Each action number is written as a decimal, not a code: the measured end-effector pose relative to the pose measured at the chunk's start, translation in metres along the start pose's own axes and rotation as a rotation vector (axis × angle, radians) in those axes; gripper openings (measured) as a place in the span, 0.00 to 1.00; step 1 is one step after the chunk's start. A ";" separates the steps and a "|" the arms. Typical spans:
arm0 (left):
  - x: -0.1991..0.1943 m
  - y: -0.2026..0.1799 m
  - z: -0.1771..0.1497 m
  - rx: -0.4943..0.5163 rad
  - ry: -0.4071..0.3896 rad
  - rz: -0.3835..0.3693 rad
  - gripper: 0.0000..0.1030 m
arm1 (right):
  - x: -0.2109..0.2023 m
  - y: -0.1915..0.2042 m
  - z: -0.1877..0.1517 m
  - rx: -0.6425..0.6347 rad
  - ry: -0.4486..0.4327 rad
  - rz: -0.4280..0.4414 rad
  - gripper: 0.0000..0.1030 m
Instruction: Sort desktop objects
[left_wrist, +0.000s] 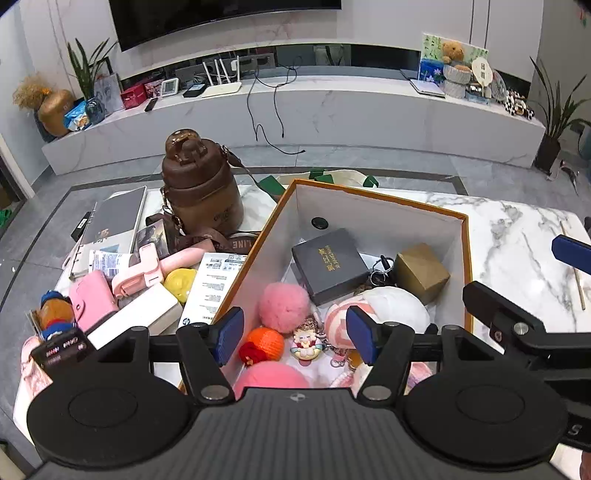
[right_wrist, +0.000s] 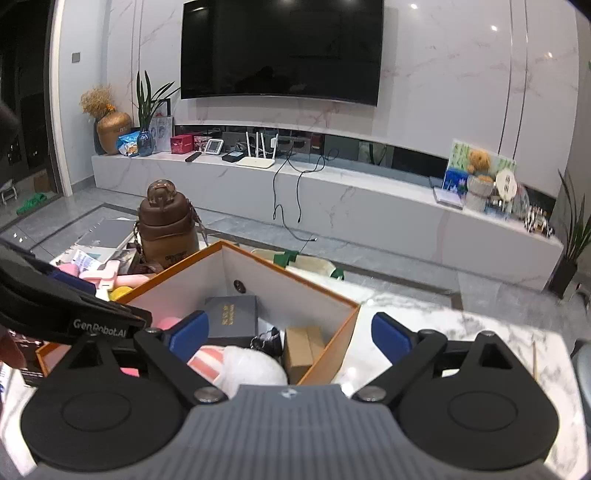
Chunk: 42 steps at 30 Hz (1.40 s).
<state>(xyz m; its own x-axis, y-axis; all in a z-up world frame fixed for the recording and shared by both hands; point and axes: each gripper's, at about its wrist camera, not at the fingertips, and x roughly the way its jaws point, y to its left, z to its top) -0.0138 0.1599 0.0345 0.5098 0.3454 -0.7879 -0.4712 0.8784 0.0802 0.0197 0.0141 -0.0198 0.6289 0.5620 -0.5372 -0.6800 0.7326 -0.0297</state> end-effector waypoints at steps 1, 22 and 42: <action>-0.003 0.000 -0.002 -0.006 -0.011 0.000 0.70 | -0.003 0.000 0.001 0.003 -0.006 -0.006 0.92; -0.004 -0.006 -0.041 -0.017 0.012 0.071 0.86 | -0.022 0.008 -0.035 0.052 -0.018 -0.042 0.99; 0.041 -0.015 -0.042 -0.036 -0.002 0.040 0.86 | 0.025 -0.009 -0.061 0.137 0.050 -0.067 0.99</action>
<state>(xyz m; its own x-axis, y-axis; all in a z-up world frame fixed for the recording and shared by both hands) -0.0156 0.1470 -0.0243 0.4915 0.3805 -0.7834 -0.5168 0.8514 0.0893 0.0193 -0.0018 -0.0843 0.6492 0.4925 -0.5797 -0.5770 0.8154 0.0466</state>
